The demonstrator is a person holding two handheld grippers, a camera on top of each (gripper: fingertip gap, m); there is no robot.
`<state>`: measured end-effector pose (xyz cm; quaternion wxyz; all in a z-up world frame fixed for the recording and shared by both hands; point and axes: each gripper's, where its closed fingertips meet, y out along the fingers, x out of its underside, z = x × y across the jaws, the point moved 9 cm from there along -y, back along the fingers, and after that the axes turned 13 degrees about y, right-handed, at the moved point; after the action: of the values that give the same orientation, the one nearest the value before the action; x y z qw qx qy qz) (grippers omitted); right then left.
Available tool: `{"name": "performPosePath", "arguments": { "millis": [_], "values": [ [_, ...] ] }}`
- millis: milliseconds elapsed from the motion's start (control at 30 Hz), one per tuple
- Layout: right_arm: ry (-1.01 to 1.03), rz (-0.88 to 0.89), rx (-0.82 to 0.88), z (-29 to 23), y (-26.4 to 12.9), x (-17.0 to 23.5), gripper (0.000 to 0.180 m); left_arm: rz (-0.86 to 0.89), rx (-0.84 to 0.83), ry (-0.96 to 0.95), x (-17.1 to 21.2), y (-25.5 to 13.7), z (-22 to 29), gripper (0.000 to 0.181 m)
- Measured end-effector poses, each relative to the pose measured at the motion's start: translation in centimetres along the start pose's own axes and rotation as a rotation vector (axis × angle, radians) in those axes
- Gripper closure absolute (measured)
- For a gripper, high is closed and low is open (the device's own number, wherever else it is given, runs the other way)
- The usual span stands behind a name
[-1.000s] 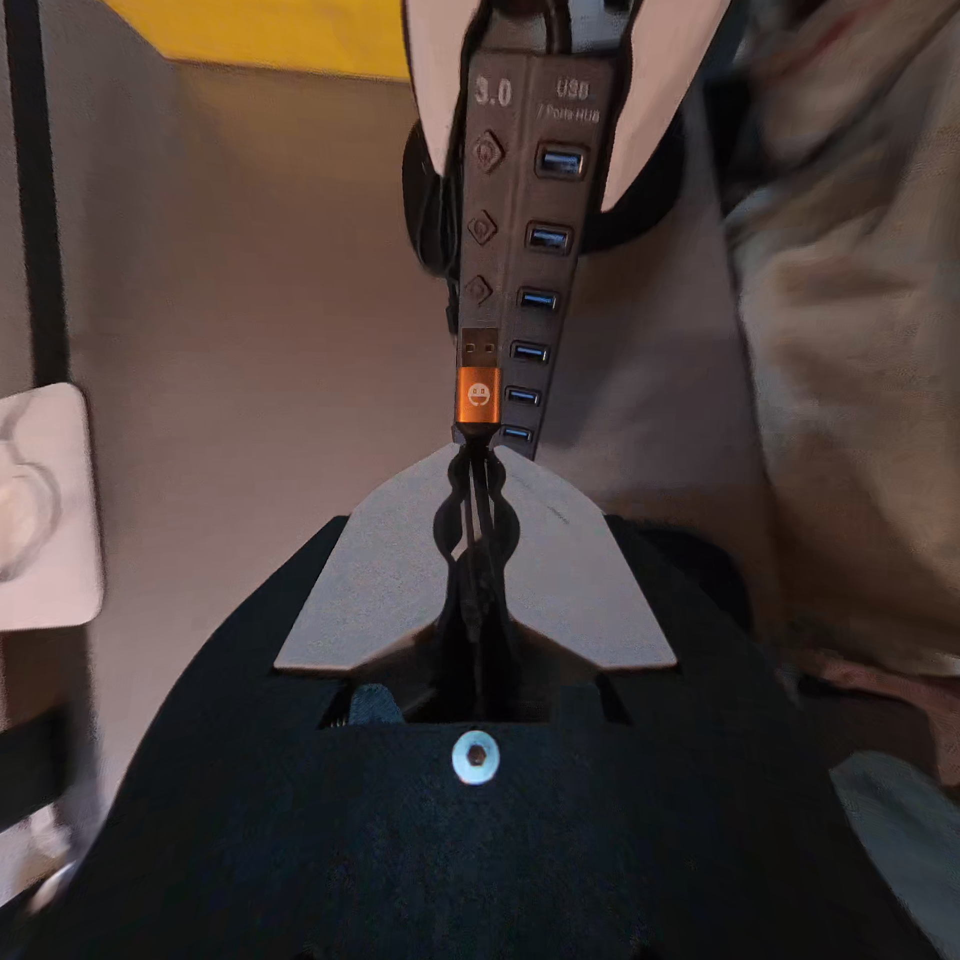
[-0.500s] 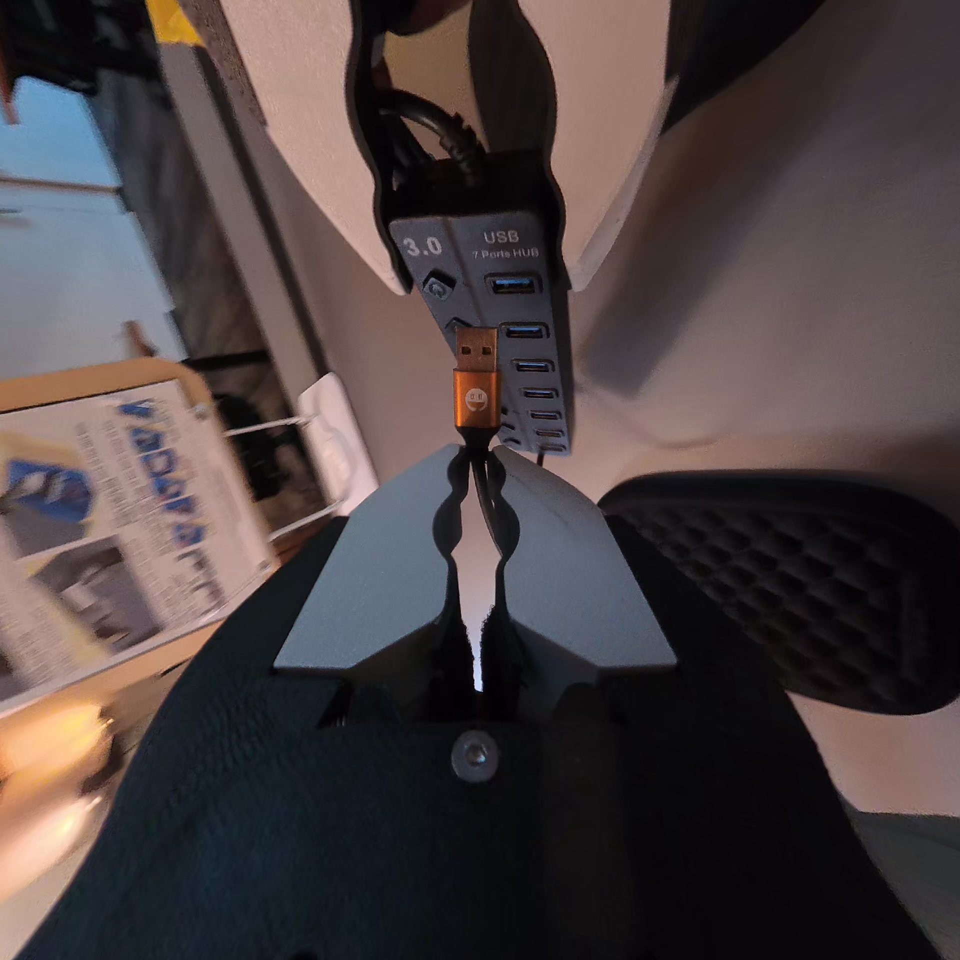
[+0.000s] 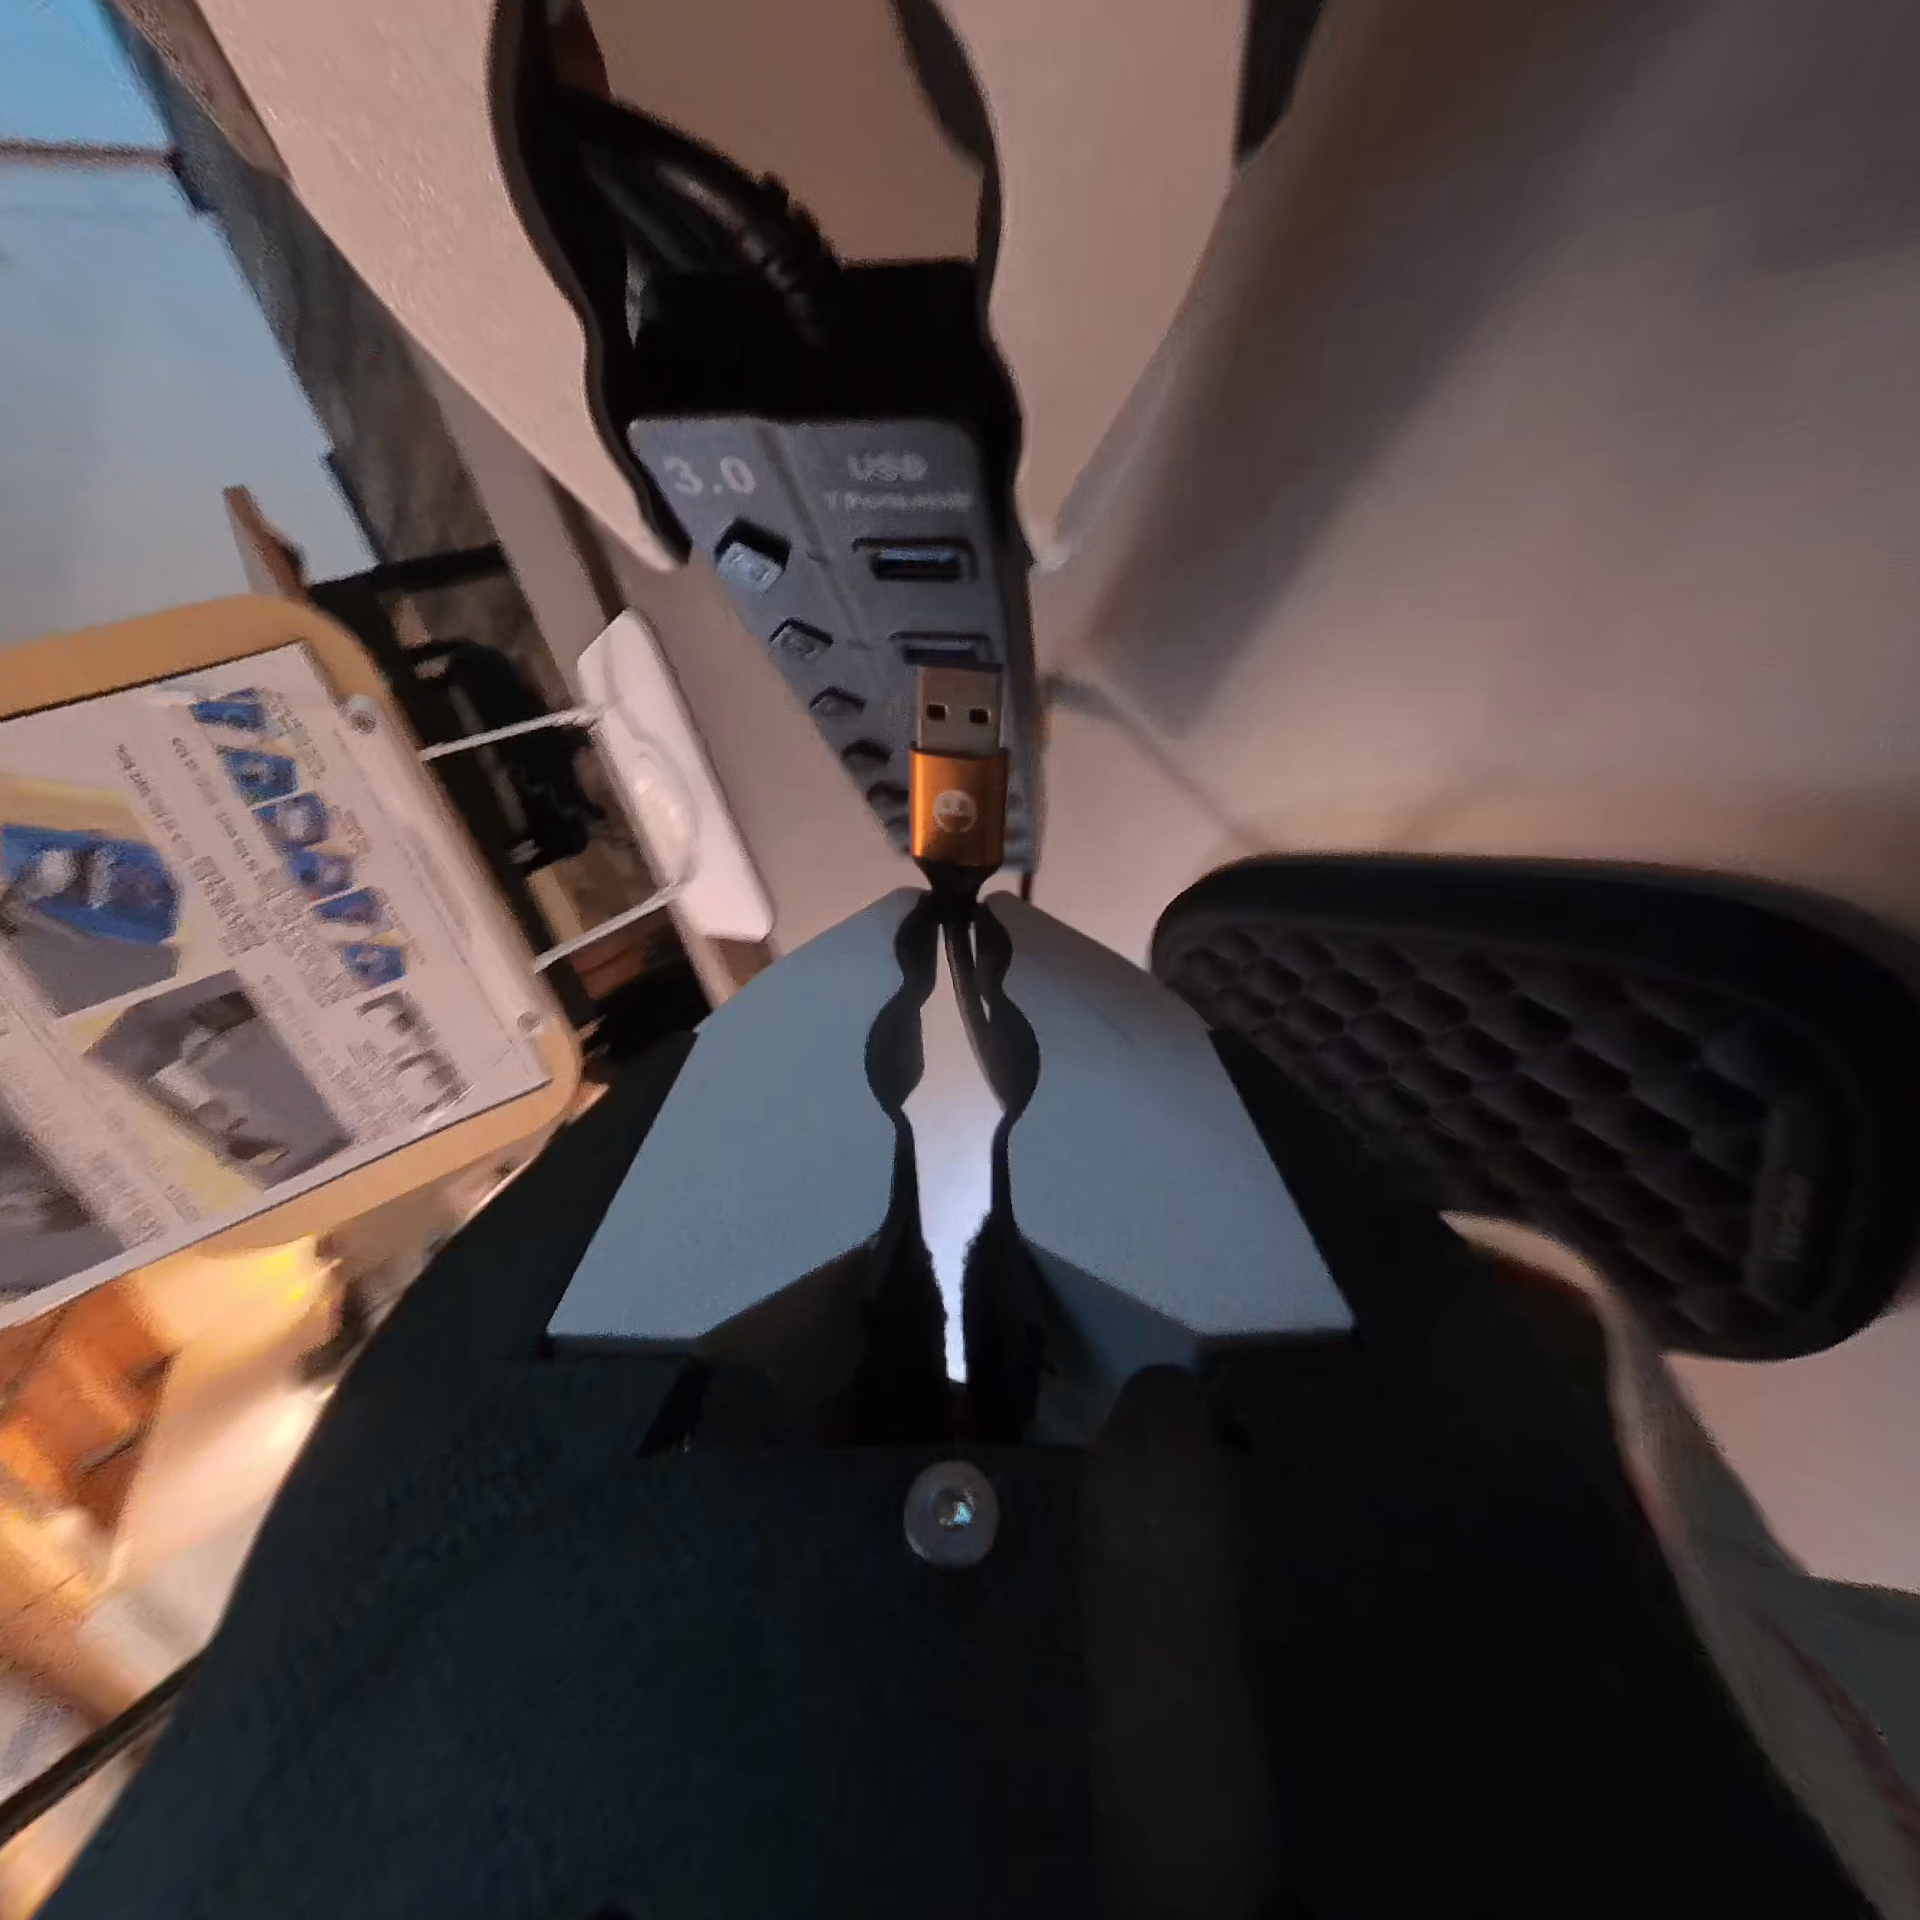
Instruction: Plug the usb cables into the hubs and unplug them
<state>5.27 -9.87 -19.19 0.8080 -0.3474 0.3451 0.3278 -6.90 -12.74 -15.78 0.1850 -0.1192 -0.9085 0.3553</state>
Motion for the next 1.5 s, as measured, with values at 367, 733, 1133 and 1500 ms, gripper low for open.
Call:
{"name": "performPosePath", "arguments": {
  "millis": [367,733,1133,1500],
  "values": [
    [0.291,-0.084,-0.424,3.3,-2.3,10.2,0.125,0.353,0.268,-0.447,1.8,4.4,2.7,0.174],
    [0.389,-0.138,-0.279,3.5,-3.3,6.3,0.132,0.409,0.333,-0.459,1.9,5.8,2.9,0.174],
    [0.307,-0.109,-0.571,-0.8,4.3,1.0,0.163,0.426,0.317,-0.400,1.7,5.0,3.1,0.173],
    [0.681,0.502,-0.388,3.8,2.1,1.7,0.165,1.047,-0.334,-1.076,5.8,0.7,2.3,0.143]
  ]
}}
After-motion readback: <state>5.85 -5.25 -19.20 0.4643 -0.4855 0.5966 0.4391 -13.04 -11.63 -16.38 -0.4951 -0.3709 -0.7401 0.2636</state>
